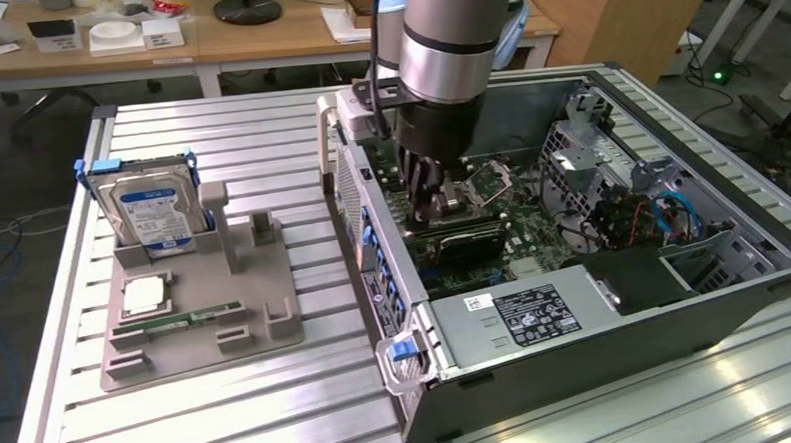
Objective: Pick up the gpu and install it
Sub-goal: 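Press down on the gpu until it lock into place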
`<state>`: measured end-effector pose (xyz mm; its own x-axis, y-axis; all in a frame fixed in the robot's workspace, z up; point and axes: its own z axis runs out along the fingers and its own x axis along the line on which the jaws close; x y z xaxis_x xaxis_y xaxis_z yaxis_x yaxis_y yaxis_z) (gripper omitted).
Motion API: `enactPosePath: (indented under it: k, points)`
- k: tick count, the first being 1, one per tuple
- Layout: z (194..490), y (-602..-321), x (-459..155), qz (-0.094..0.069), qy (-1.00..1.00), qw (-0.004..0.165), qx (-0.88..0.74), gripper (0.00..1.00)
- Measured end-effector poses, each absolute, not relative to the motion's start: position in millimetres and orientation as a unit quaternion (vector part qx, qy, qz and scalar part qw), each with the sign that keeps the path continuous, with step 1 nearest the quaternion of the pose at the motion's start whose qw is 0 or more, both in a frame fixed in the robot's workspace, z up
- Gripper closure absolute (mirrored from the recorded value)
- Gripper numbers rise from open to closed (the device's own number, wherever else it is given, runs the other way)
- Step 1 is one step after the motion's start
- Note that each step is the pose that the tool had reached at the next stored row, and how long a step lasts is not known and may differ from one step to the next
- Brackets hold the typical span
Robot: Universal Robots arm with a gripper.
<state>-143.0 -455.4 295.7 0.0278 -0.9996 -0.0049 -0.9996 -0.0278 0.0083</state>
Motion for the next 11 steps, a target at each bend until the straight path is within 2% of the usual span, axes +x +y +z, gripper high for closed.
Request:
enactPosePath:
  k: [11]
  points:
    - [296,-455,-158,-0.004,-0.697,0.002,0.717,0.9]
